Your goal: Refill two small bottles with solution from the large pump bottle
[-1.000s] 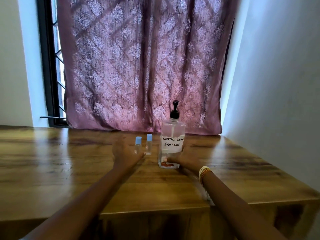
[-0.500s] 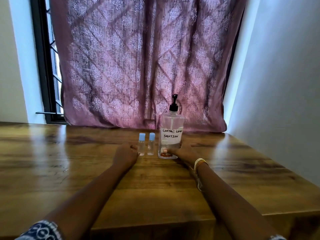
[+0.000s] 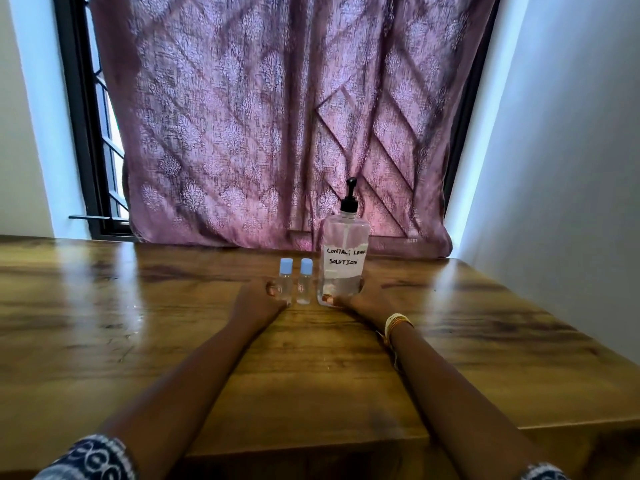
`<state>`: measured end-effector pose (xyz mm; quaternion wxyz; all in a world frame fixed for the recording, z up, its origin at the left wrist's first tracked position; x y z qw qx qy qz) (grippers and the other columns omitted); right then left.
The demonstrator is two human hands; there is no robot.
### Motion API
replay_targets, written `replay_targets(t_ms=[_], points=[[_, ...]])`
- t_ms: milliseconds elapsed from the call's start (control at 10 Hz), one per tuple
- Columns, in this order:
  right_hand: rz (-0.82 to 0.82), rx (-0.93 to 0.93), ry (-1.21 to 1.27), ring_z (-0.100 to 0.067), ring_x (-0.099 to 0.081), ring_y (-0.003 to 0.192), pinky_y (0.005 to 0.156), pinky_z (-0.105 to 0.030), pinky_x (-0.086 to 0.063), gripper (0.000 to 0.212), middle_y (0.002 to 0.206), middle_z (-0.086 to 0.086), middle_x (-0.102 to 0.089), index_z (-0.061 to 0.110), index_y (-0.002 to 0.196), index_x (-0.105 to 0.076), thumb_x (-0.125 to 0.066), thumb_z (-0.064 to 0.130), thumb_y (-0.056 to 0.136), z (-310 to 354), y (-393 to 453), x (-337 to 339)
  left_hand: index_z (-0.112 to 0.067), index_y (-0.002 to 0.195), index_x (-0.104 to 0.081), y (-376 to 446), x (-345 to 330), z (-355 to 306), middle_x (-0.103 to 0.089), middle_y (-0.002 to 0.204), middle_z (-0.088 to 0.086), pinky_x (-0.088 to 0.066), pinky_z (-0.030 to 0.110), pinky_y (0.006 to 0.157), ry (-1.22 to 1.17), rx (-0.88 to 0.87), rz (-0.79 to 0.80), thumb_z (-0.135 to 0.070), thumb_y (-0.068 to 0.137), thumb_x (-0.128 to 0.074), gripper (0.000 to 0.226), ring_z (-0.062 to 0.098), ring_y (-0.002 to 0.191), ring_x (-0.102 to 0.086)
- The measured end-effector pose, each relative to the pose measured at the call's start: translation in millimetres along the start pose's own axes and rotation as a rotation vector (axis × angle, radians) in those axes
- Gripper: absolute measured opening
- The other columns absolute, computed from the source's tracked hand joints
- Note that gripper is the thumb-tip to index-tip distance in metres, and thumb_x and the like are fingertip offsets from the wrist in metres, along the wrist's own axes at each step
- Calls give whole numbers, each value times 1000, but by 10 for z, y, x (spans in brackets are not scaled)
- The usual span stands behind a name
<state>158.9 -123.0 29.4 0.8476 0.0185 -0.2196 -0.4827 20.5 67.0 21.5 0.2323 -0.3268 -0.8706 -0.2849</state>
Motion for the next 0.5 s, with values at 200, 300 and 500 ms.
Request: replay_targets(t_ms=[200,300,500], points=[[-45,-47,-137,-24,-60,109,91,-31,-50,85,125,-7,-61,9,132,-43,-88,10,60,-4,-144,5,-7,114,-60,-157,45,-20,-66,108,12,-50,36,81,149,33,34,-32,77,-72,46,25,93,-59],[-40,-82,-177,-28,-61,113,96,-38,-52,76,127,-10,-62,8,132,-43,-81,5,67,22,-263,-7,1,115,-56,-309,32,-68,-55,128,16,-46,42,97,275,1,93,-29,85,-60,42,32,114,-53],[-92,-51,-254,-34,-58,116,88,-31,-45,48,130,-17,-60,6,135,-43,-55,3,88,132,-286,52,-11,132,-43,-418,100,-264,-51,131,16,-48,45,94,231,-110,-18,-28,86,-55,51,33,114,-53]])
Point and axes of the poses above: each hand's wrist, its own y-axis towards the middle knuckle, its own x-axis out of the back of the hand, z = x × y, the point moved 6 cm from there along y, towards the middle knuckle
